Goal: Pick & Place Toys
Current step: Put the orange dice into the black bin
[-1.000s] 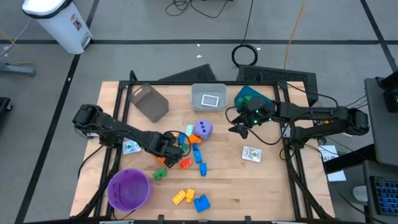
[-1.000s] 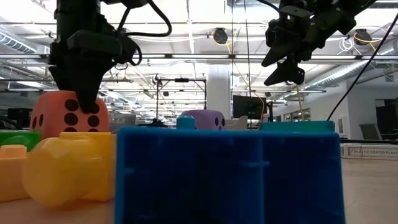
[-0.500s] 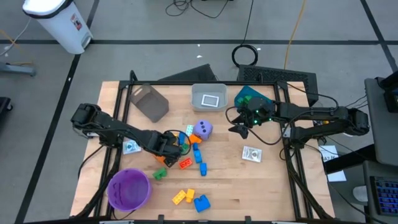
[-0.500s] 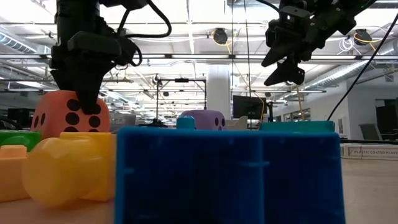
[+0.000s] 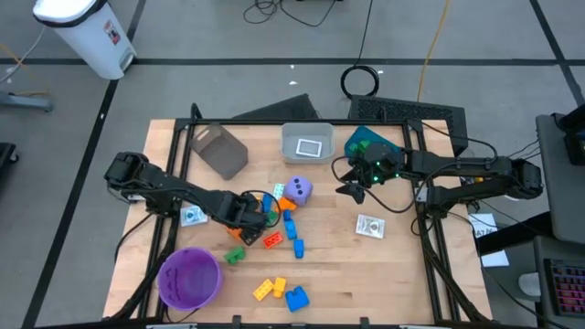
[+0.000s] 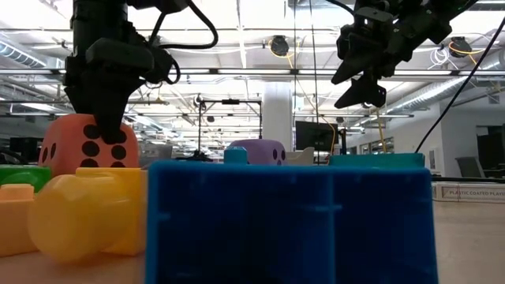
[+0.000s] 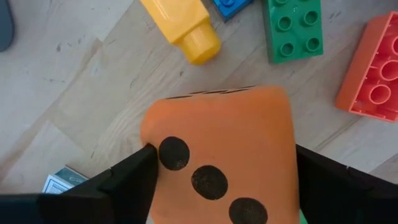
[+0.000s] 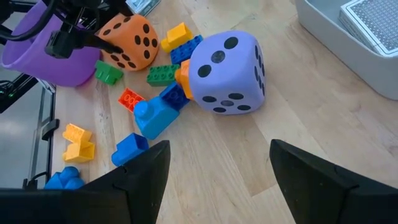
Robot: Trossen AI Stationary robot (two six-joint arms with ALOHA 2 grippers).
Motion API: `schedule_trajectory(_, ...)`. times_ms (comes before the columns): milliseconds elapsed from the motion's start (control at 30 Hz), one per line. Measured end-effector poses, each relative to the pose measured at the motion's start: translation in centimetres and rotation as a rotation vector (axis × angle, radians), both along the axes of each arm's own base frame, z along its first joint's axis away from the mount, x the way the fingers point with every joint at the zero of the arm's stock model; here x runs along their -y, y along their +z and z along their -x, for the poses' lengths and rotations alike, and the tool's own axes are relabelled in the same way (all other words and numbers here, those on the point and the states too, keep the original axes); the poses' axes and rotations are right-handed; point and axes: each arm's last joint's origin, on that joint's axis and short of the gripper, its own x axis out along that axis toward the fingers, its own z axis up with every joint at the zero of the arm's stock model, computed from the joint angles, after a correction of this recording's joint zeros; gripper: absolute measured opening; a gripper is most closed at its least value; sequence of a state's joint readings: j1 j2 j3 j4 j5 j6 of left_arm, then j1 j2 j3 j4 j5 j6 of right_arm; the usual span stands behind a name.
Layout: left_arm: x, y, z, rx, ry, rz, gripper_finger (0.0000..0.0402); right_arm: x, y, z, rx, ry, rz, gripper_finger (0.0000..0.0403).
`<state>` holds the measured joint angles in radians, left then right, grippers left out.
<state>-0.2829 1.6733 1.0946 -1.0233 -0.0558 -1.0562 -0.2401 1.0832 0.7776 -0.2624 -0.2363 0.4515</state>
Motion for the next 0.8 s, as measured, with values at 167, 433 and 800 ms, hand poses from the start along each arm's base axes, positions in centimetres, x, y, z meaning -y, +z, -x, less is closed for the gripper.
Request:
schedule_trajectory(167,0.0,0.2,0.1,0.002,0.027,0.003,0.0291,0.0,0.0,0.0,0.0,0.0,0.0,0.0267)
schedule_trajectory(433,-1.3,2.2,0.9,0.077,0.105,0.022,0.0287,0.0,0.0,0.0,0.0,0.001,0.003,0.0267)
schedule_trajectory(800,-2.7,3.5,1.1,0.132,0.138,0.014,0.0237,0.0,0.0,0.0,0.0,0.0,0.004,0.0267)
